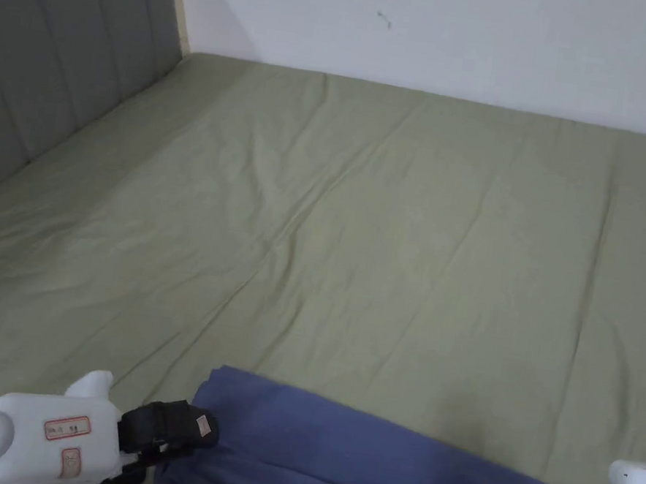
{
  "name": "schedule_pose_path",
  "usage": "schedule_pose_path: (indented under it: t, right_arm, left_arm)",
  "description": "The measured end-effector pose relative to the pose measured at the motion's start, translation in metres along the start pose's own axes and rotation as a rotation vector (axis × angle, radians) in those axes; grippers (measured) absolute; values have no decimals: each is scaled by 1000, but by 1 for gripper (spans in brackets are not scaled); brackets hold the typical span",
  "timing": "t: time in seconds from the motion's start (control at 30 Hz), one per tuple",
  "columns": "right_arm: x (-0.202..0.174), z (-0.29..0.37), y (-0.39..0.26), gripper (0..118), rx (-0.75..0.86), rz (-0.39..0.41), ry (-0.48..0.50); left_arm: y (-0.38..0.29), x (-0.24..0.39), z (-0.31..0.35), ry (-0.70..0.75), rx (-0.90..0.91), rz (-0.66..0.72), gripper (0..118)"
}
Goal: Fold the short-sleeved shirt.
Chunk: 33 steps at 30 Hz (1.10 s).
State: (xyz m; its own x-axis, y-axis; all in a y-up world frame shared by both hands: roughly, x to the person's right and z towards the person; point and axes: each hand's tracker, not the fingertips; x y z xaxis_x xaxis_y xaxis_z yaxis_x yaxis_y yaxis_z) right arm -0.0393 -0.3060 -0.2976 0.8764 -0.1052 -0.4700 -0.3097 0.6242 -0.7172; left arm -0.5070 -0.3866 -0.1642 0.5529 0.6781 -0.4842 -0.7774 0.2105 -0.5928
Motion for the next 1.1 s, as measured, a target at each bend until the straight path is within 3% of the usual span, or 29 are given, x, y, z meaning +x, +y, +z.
schedule_pose_path:
  t: [0.13,0.17,0.2,0.27,0.37,0.5,0.63,0.87,1.0,1.1]
  right_arm:
    - [0,-9,-1,0,-34,34,-26]
    - [3,-13,-3,0,-48,36,-35]
    - [5,-16,-4,0,-54,30,-35]
    - [10,-18,-5,0,-70,2,-18]
    - [7,-19,-7,0,-77,-9,-12]
    - [8,-12,-12,0,-82,-4,-21]
    - [29,-4,-17,0,-68,-64,-22]
    - [71,12,-27,0,-32,-224,-87]
    - [95,22,-37,0,-19,-283,-101]
    - [105,28,-45,0,-23,-310,-132]
  left_arm:
    - [-5,-7,-18,-106,10,127,111]
    - [-4,-6,-20,-100,10,104,109]
    - [-3,-4,-22,-100,6,87,98]
    - [0,-2,-20,-33,28,60,10]
    - [4,-7,-25,-55,-17,181,10]
    - [8,22,-16,13,27,47,10]
    - [4,77,1,11,75,-82,10]
    - [-34,222,-11,-100,9,-513,10]
    - [-74,274,-54,-191,-113,-716,10]
    - [-109,288,-100,-132,-198,-819,10]
